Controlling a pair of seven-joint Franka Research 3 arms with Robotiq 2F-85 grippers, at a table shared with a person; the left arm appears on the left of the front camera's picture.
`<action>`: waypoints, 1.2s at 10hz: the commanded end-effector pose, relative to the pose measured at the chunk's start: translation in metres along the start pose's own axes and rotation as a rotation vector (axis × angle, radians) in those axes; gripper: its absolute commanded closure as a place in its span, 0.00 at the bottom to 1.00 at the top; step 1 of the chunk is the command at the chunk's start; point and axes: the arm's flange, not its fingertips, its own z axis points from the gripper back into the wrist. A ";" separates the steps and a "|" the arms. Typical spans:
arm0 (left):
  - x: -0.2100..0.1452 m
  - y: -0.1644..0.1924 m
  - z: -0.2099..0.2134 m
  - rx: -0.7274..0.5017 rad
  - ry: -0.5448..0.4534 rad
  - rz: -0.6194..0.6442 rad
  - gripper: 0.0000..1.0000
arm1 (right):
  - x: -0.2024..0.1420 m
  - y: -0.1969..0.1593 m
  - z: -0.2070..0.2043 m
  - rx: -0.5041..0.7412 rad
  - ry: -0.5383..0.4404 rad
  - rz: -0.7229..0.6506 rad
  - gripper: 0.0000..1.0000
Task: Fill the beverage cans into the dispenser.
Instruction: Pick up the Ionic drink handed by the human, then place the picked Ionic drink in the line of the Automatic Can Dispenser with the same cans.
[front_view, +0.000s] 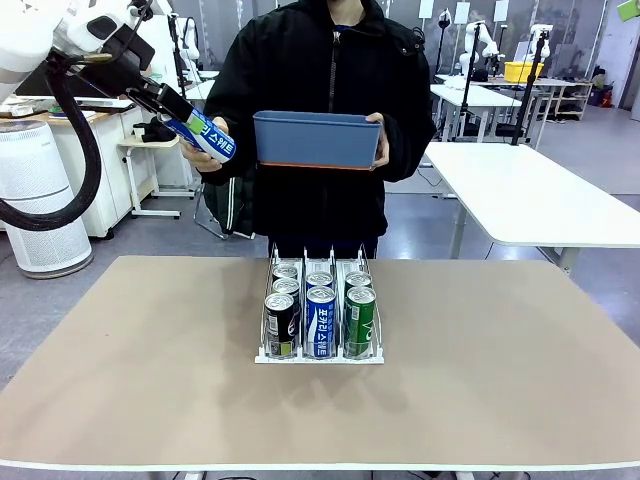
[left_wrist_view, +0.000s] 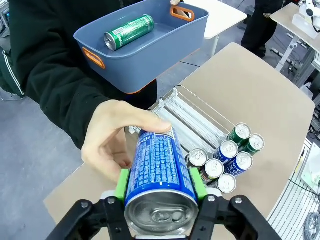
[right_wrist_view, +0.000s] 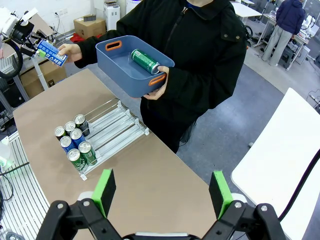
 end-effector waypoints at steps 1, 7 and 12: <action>-0.001 0.001 0.000 -0.004 -0.003 -0.007 1.00 | -0.001 0.002 -0.001 0.006 -0.002 0.000 0.00; -0.001 0.001 0.000 -0.004 -0.003 -0.007 1.00 | -0.001 0.002 -0.001 0.006 -0.002 0.000 0.00; -0.001 0.001 0.000 -0.004 -0.003 -0.007 1.00 | -0.001 0.002 -0.001 0.006 -0.002 0.000 0.00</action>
